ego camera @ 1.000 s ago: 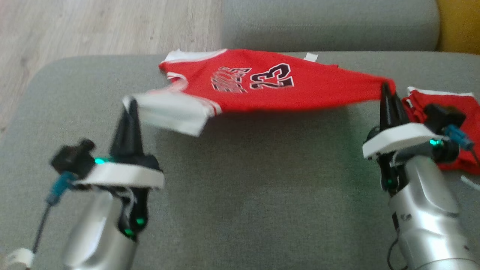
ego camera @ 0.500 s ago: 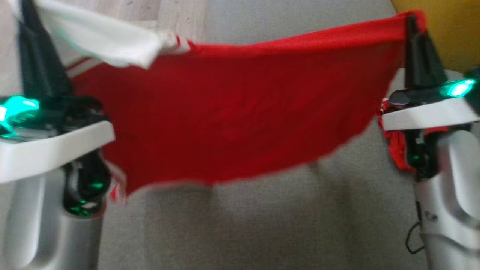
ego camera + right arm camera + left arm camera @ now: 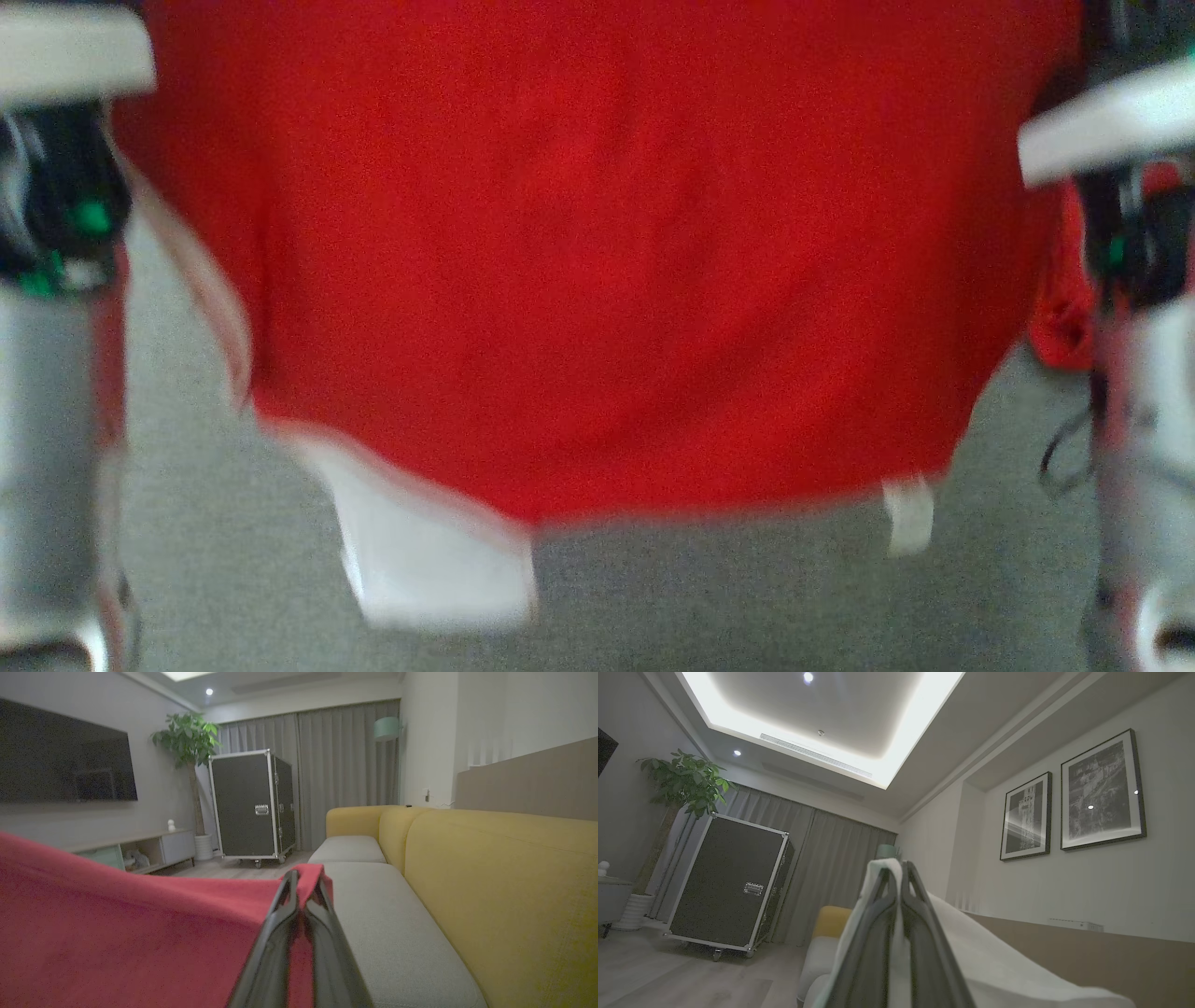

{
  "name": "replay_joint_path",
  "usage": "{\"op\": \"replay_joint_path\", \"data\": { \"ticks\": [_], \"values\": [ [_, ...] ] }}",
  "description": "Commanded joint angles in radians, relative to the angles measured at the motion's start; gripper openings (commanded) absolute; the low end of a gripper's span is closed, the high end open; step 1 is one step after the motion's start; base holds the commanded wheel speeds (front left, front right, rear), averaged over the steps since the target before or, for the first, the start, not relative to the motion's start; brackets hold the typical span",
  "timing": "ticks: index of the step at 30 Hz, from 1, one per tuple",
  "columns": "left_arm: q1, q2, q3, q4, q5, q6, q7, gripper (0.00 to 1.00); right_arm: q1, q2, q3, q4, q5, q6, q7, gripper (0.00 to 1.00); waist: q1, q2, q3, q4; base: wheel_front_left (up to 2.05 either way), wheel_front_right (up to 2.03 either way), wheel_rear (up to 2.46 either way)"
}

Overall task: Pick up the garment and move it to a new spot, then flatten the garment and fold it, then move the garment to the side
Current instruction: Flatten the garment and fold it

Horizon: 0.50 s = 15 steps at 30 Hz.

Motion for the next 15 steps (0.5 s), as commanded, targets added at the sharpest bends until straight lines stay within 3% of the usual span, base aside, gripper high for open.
{"op": "replay_joint_path", "data": {
  "ticks": [1,4,8,15],
  "values": [
    [-0.098,0.055,0.030,0.049,0.015,-0.018,-0.009,0.00,-0.123,-0.024,0.041,0.037,-0.014,-0.001,0.002,0.00,-0.0002,0.0000,0.116,-0.006,0.00,0.00,0.00],
    [-0.245,0.056,0.024,0.268,0.028,-0.054,-0.047,0.00,-0.312,-0.037,0.070,0.244,-0.003,-0.001,-0.038,0.00,-0.0002,0.0000,0.173,0.000,0.00,0.00,0.00],
    [-0.453,0.058,0.015,0.513,0.070,-0.086,-0.141,0.00,-0.556,-0.015,0.005,0.504,0.003,-0.001,-0.165,0.00,-0.0002,0.0000,0.214,0.013,0.00,0.00,0.00],
    [-0.620,0.026,-0.015,0.734,0.110,-0.122,-0.255,0.00,-0.756,-0.008,0.008,0.815,-0.059,-0.001,-0.357,0.00,-0.0002,0.0000,0.236,0.049,0.00,0.00,0.00]
  ]
}}
